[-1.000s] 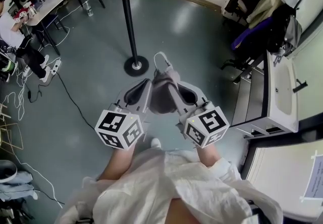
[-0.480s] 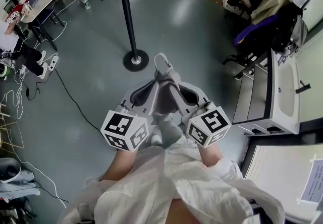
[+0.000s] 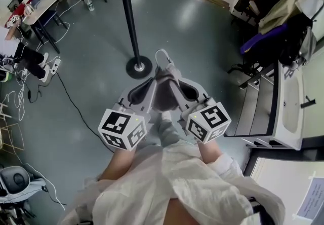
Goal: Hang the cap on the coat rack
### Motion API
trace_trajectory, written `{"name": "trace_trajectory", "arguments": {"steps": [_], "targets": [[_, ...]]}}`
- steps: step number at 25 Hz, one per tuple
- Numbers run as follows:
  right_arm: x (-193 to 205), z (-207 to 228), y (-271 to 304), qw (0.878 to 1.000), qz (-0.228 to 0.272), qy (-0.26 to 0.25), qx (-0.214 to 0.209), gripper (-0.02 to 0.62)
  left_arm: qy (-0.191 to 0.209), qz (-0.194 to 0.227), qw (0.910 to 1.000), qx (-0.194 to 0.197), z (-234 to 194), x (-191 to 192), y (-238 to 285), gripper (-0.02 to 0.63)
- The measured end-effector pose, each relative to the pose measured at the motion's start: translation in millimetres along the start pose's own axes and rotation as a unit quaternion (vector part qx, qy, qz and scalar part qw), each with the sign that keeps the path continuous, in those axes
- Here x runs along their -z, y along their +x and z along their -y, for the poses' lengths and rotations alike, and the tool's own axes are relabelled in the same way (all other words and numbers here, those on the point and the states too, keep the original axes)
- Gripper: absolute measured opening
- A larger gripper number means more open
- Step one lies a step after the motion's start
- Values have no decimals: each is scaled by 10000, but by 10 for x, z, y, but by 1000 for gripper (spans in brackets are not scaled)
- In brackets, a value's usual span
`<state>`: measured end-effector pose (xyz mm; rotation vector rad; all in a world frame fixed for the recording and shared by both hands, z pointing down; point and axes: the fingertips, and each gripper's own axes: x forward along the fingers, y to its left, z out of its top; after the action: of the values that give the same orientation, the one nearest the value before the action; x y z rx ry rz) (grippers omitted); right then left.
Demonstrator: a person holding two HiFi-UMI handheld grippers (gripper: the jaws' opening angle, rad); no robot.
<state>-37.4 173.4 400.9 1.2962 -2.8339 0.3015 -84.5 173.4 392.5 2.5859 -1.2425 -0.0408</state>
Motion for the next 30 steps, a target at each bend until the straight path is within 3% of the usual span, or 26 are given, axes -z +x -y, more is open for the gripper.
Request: {"name": "trace_trajectory", "arguments": {"steps": [18, 30], "targets": [[-590, 1265, 1235, 9994, 164, -150, -263, 11, -19, 43, 9997, -257, -967, -519, 1501, 18], [-777, 1909, 1693, 9986, 165, -234, -456, 11, 190, -9, 9994, -301, -1188, -688, 2267, 18]]}}
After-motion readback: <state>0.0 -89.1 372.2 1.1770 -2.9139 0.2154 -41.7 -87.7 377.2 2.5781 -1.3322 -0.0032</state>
